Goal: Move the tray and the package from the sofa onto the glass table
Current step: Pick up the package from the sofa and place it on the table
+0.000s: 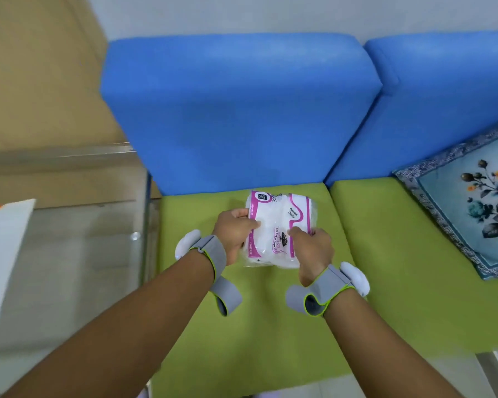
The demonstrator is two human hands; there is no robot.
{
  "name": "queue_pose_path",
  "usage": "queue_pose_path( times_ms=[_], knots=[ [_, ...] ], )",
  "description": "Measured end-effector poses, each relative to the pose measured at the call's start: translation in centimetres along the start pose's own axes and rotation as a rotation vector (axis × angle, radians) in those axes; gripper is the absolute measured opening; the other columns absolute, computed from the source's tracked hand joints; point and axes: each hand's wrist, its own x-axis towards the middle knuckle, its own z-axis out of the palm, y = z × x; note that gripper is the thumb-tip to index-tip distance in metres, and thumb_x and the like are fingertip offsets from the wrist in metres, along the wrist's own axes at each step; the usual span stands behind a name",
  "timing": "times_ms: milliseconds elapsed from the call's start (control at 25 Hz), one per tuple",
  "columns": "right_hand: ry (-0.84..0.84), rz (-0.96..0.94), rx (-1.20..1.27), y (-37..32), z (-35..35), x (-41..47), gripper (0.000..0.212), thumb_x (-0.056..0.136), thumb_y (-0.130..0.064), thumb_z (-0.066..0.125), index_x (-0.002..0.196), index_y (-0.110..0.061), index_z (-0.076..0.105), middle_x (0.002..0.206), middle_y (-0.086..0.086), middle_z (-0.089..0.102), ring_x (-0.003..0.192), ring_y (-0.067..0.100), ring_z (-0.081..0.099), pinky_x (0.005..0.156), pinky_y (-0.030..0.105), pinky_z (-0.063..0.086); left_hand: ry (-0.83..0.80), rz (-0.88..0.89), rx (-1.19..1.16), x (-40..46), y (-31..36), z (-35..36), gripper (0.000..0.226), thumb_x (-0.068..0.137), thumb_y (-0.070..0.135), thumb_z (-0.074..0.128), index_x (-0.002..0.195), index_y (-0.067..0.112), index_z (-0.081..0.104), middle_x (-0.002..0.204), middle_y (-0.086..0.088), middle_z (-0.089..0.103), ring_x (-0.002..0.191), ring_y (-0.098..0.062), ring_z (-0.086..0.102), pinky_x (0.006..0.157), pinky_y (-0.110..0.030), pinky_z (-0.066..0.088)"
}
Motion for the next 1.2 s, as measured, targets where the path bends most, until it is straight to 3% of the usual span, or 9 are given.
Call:
queue_pose_path(
  times_ms=[240, 320, 480, 600, 680, 840, 920, 1040, 1200],
  knots=[
    [-0.112, -0.059, -0.047, -0.5, 10.8, -10.3, 0.024, 0.077, -0.022, 0.060, 0.065, -0.021, 0.039, 0.063, -0.003, 0.044, 0.064, 0.024, 0.041, 0.068, 0.030, 0.037, 0.195, 0.017, -0.058, -3.3, 0.6, -14.9, 0.028, 0.082, 0.020, 0.066, 0.108, 0.012, 0.068, 0.099, -0.007, 0.075, 0.090, -0.026, 0.070, 0.088, -0.040, 0.056],
    [-0.157, -0.074, -0.047, -0.1, 14.5, -13.2, 0.012, 0.077, -0.023, 0.060, 0.080, -0.016, 0.051, 0.070, -0.001, 0.052, 0.067, 0.023, 0.046, 0.069, 0.030, 0.039, 0.236, 0.020, -0.074, -4.1, 0.5, -19.5, 0.023, 0.083, 0.017, 0.064, 0.104, 0.009, 0.069, 0.095, -0.012, 0.072, 0.083, -0.026, 0.064, 0.080, -0.037, 0.053],
    [-0.243, -0.085, -0.034, 1.3, 22.4, -19.1, 0.040, 0.077, -0.023, 0.061, 0.114, -0.008, 0.061, 0.092, 0.006, 0.064, 0.077, 0.024, 0.055, 0.068, 0.028, 0.044, 0.306, -0.005, -0.088, -4.9, -0.7, -29.1, 0.012, 0.086, 0.010, 0.061, 0.097, 0.008, 0.068, 0.090, -0.011, 0.071, 0.074, -0.027, 0.066, 0.072, -0.035, 0.057],
    [-0.281, -0.067, -0.046, 2.6, 26.6, -21.5, 0.021, 0.077, -0.021, 0.060, 0.097, -0.014, 0.058, 0.077, 0.001, 0.058, 0.062, 0.020, 0.048, 0.054, 0.025, 0.035, 0.366, -0.024, -0.100, -4.8, -1.9, -34.0, 0.008, 0.080, 0.011, 0.065, 0.085, 0.012, 0.071, 0.087, -0.010, 0.072, 0.076, -0.028, 0.066, 0.077, -0.037, 0.057],
    [-0.292, -0.073, -0.084, 3.5, 28.9, -22.4, 0.010, 0.075, -0.020, 0.058, 0.079, -0.016, 0.050, 0.062, 0.000, 0.048, 0.059, 0.024, 0.042, 0.056, 0.027, 0.034, 0.389, -0.063, -0.095, -4.3, -2.9, -36.5, 0.019, 0.070, 0.019, 0.068, 0.088, 0.014, 0.074, 0.093, -0.011, 0.074, 0.082, -0.030, 0.069, 0.083, -0.040, 0.057],
    [-0.393, -0.093, -0.184, 5.3, 31.3, -23.2, 0.020, 0.075, -0.016, 0.057, 0.064, -0.016, 0.041, 0.058, 0.001, 0.044, 0.056, 0.023, 0.040, 0.057, 0.028, 0.035, 0.409, -0.089, -0.045, -3.3, -5.3, -39.0, 0.019, 0.064, 0.027, 0.066, 0.079, 0.016, 0.069, 0.102, -0.015, 0.073, 0.097, -0.036, 0.069, 0.092, -0.052, 0.054],
    [-0.437, -0.112, -0.229, 6.3, 31.9, -23.4, 0.005, 0.073, -0.014, 0.058, 0.074, -0.014, 0.053, 0.066, 0.000, 0.056, 0.065, 0.024, 0.052, 0.063, 0.029, 0.043, 0.392, -0.097, 0.023, -2.6, -6.9, -39.8, 0.033, 0.058, 0.031, 0.063, 0.084, 0.011, 0.067, 0.101, -0.018, 0.073, 0.096, -0.038, 0.069, 0.091, -0.053, 0.054],
    [-0.469, -0.110, -0.259, 6.7, 32.0, -23.4, 0.026, 0.072, -0.015, 0.058, 0.097, -0.009, 0.062, 0.083, 0.003, 0.065, 0.077, 0.025, 0.059, 0.072, 0.032, 0.048, 0.380, -0.082, 0.045, -2.1, -8.5, -40.1, 0.035, 0.056, 0.036, 0.061, 0.083, 0.014, 0.063, 0.102, -0.020, 0.073, 0.097, -0.039, 0.069, 0.092, -0.051, 0.054],
    [-0.432, -0.089, -0.306, 6.2, 31.5, -23.0, 0.029, 0.076, -0.017, 0.057, 0.101, -0.005, 0.063, 0.089, 0.006, 0.063, 0.079, 0.027, 0.056, 0.068, 0.028, 0.044, 0.391, -0.081, 0.014, -2.5, -7.8, -39.9, 0.021, 0.063, 0.030, 0.068, 0.079, 0.017, 0.062, 0.100, -0.015, 0.070, 0.097, -0.037, 0.068, 0.095, -0.049, 0.053]
  ],
)
